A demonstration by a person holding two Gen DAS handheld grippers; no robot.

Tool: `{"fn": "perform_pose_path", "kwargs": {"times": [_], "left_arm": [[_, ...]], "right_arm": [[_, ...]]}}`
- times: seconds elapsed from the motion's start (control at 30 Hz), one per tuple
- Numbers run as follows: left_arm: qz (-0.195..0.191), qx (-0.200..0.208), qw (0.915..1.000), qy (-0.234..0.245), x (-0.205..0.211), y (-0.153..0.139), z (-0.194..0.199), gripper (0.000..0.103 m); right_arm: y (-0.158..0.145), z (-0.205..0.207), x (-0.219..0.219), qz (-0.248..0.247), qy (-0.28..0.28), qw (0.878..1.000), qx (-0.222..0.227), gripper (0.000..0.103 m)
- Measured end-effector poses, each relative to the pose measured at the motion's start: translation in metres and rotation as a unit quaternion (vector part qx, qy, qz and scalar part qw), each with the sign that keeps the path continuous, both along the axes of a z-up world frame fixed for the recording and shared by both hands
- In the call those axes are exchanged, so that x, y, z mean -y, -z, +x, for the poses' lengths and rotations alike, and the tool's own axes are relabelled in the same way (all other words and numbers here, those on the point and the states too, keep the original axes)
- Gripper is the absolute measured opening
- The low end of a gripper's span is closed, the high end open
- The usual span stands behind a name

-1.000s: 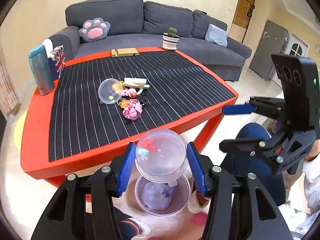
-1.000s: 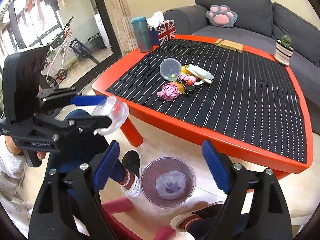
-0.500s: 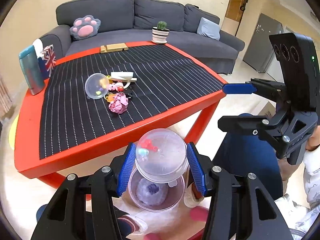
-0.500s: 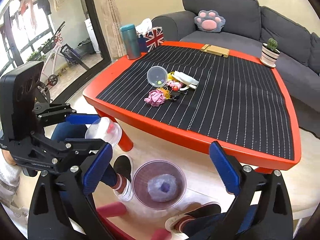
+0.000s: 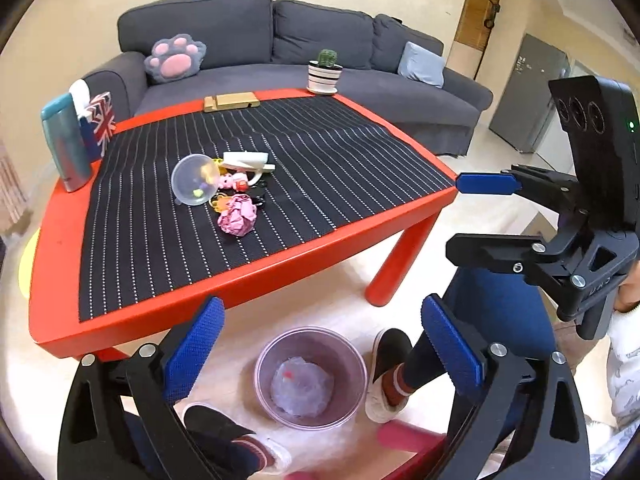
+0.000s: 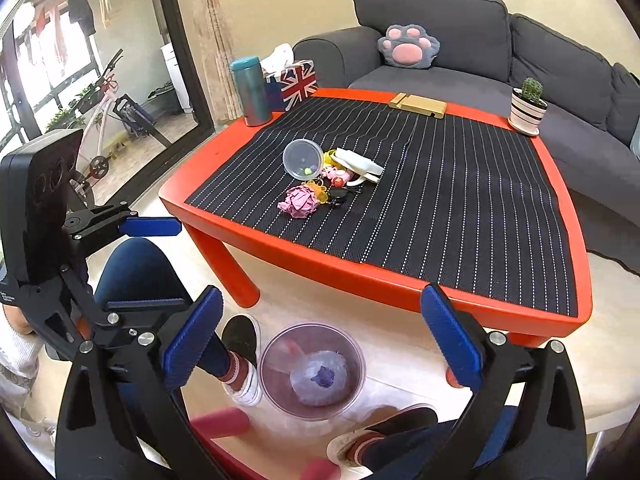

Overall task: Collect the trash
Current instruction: 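Drop the purple paper and clear capsule into the trash bin with both grippers, then reach the left gripper to the crumpled pink paper and close on it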

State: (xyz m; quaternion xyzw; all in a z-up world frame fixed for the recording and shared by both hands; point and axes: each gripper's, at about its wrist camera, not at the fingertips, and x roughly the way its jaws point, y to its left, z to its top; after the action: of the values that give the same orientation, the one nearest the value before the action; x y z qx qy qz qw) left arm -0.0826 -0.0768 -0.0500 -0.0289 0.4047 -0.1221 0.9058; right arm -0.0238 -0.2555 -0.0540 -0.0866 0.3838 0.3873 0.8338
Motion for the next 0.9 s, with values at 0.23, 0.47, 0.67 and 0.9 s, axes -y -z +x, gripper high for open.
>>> {"fn": "perform_pose_path", "kwargs": {"times": [0.23,0.47,0.67,0.9], "left_arm": [[-0.001,0.000,0.9999,-0.010,-0.004,-0.001,0.001,0.095],[0.001,0.002,0.9997,-0.022,-0.010,-0.003,0.003,0.095],[0.002,0.001,0.9994,-0.034,-0.019,-0.006,0.015,0.095],[-0.004,-0.008,0.9987,-0.050,-0.035,-0.004,0.045,0.095]], "right_arm": [[0.002,0.001,-0.003,-0.003,0.000,1.000,-0.003,0.098],[0.003,0.003,-0.005,-0.004,0.001,1.000,-0.003,0.098],[0.001,0.011,-0.007,-0.009,0.005,1.000,-0.001,0.098],[0.000,0.034,-0.011,-0.016,0.014,1.000,-0.005,0.098]]}}
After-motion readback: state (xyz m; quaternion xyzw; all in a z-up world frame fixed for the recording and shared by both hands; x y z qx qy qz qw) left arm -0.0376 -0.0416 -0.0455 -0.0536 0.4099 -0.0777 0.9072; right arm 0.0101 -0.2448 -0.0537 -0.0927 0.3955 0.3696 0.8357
